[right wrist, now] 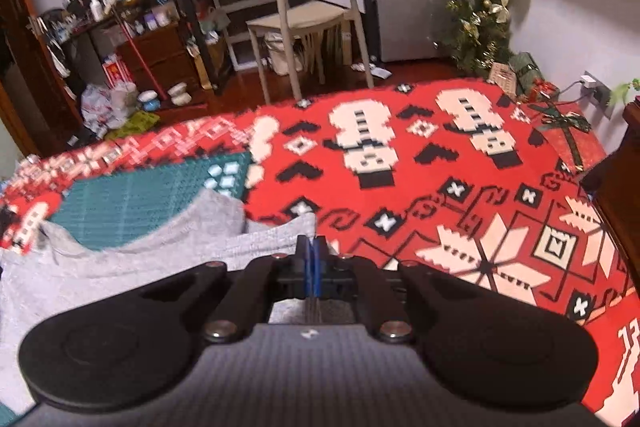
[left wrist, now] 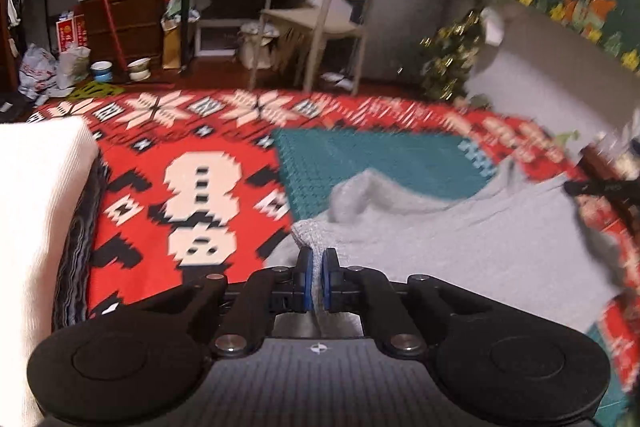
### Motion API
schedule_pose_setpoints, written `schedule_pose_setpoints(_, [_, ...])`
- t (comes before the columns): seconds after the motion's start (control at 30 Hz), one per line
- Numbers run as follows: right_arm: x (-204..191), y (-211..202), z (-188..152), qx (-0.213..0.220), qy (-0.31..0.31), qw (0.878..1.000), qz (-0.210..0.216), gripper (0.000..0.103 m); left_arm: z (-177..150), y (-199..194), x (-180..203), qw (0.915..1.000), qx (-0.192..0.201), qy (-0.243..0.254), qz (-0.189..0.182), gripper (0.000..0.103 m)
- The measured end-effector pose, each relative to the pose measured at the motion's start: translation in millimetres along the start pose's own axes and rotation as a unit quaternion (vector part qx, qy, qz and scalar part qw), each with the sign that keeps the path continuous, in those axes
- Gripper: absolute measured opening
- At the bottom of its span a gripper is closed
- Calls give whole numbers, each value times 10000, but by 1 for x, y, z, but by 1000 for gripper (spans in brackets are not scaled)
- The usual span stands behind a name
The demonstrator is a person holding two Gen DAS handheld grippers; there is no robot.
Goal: Fold clothes
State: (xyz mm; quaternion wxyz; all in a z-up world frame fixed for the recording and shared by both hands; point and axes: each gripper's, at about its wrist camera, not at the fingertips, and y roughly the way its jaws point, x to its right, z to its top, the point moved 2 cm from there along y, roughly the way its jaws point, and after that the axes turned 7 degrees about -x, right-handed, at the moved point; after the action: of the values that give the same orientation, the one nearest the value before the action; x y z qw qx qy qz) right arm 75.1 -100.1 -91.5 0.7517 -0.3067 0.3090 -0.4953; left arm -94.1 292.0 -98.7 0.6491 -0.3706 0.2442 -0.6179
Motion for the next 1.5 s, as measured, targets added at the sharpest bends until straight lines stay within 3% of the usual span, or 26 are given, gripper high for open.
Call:
schedule_pose_setpoints(0.03, [-1,2,-2,-49,-29,10000,-54,5,-1,2,0,9999,-76,10,83,14])
schedule_pose_setpoints(0.13, [-4,3,-6,-48,-100,9998,-156,25,-5,1,-1,9997,-172,-27,192,31])
schedule_pose_setpoints(0.17, [-5,0,-5,-1,-108,9999,-123,26,-5,-2,-2,9997,-157,-66,179,36])
schedule_pose_setpoints(0.27, [-10,-13,-2,114,-177,9998,-2,33,-3,-13,-6,9996,-75,-235,141,37])
schedule_pose_setpoints(0.43, [-22,-44,-12,159,-153,9986,475,68,-3,-33,-5,9989,-4,-474,29,47])
schedule_pose_setpoints(0.63, [-36,-70,-34,89,-486,9969,621,96,-16,-53,23,9997,51,-130,211,62])
schedule_pose_setpoints(0.7, [-43,-74,-34,144,-608,9973,373,102,-20,-55,28,9993,-45,-52,379,63])
schedule_pose_setpoints(0.83, [-59,-85,-33,353,-786,9962,-149,102,-26,-58,34,9980,-97,15,628,72])
schedule_pose_setpoints(0.97, [-64,-97,-34,422,-619,9972,-47,102,-30,-60,41,9974,-94,108,700,84])
schedule_pose_setpoints(1.13, [-69,-105,-35,441,-500,9974,-271,102,-35,-62,49,9966,-89,225,789,84])
schedule_pose_setpoints(1.23, [-68,-103,-32,228,-478,9984,-201,102,-36,-59,50,9964,-166,105,822,82])
schedule_pose_setpoints(1.43, [-40,-98,-33,-390,-609,9966,-397,101,-40,-46,60,9957,-698,86,610,45])
schedule_pose_setpoints(1.5, [-26,-97,-35,-586,-512,9964,-343,91,-44,-42,60,9952,-835,21,503,32])
